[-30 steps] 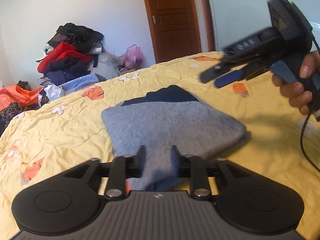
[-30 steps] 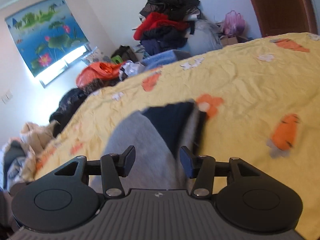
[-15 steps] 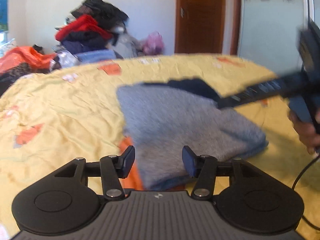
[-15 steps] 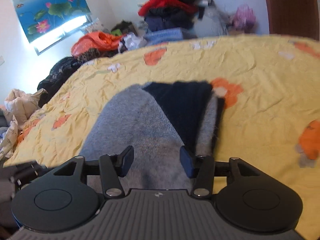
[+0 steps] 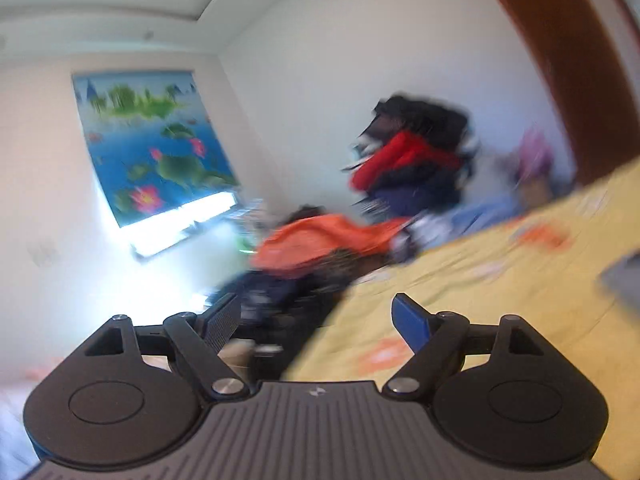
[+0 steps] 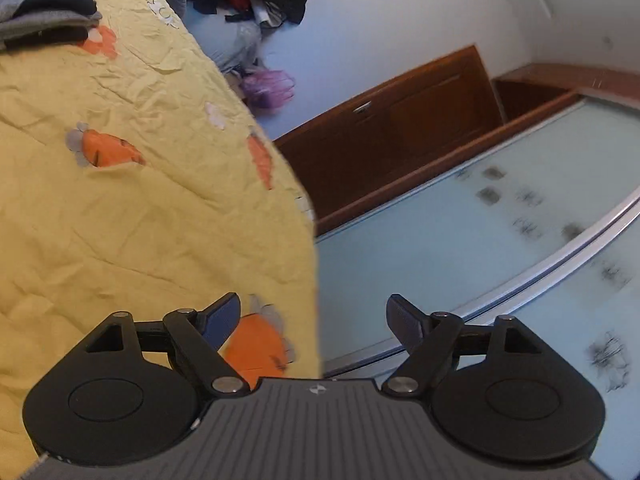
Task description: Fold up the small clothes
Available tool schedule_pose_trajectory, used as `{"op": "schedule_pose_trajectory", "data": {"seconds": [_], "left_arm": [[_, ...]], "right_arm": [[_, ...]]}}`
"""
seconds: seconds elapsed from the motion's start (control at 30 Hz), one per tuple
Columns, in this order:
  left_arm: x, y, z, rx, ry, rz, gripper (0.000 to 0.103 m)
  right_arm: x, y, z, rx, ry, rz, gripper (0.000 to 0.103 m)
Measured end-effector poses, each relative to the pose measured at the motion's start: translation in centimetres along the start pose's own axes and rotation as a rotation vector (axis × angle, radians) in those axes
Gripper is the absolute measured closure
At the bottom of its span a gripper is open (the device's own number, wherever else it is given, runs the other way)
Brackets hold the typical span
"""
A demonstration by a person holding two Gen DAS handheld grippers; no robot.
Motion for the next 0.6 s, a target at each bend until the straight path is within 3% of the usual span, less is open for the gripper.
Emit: {"op": "schedule_pose_trajectory", "data": {"seconds": [0.1, 0.2, 0.27, 0.33, 0.43, 0.6], "left_arm": [[-1.4, -2.2, -6.7, -0.19, -0.167, 0.068, 0.019], [-4.1, -4.1, -14.8, -0.374, -0.25, 0.226, 0.019], [-5.4, -5.0, -18.9, -0.432, -0.278, 0.349, 0.019], [-6.4, -5.8, -21.1, -0.452, -0.329, 0.463, 0.019], [-8.0, -6.6, -22.3, -0.466, -0.38, 0.585, 0.019], [-8.3, -7.5, -22.7, -0.445, -0.348, 0.585, 0.01]], "right_arm": [[2.4, -1.7, 0.3, 0.187, 0.309, -0.064, 0.011], [5.5, -3.6, 2.3, 0.415, 0.691, -0.117, 0.006], [6.9, -4.0, 4.5, 0.585, 0.895, -0.07, 0.004], [8.2, -4.4, 7.3, 0.69, 0.952, -0.005, 0.005], [9.4, -5.5, 10.6, 0.706, 0.902, 0.058, 0.005], [9.5, -6.1, 13.9, 0.704, 0.865, 0.173, 0.0]]}}
Point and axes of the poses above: each gripper's, at about its wrist camera, not at the fingertips, and y roughly the way its jaws point, z to its left, x to its top, the point moved 1 cm from there along y, roughly the way its jaws point, and after that the axes turned 11 degrees about -z, right-handed, at the moved point
